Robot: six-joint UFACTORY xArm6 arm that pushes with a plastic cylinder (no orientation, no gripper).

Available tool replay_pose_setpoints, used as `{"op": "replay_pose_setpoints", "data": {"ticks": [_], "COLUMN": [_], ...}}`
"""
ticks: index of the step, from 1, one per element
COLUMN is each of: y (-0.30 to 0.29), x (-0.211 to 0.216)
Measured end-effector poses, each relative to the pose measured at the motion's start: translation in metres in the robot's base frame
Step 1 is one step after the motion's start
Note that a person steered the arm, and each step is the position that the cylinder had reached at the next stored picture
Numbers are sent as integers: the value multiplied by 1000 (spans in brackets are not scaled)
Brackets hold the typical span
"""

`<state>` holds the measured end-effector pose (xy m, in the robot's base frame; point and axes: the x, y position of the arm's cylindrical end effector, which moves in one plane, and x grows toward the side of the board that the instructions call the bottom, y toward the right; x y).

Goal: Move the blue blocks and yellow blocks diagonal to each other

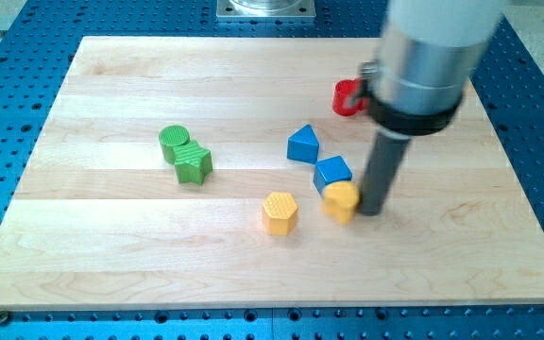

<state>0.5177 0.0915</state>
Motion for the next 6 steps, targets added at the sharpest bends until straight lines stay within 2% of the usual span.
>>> {"op": "replay_pose_setpoints", "data": {"ticks": [1,2,3,4,5,6], "y": [-56,-52,-42,-84,-9,9], "x": [-22,-41,4,21,22,57]}}
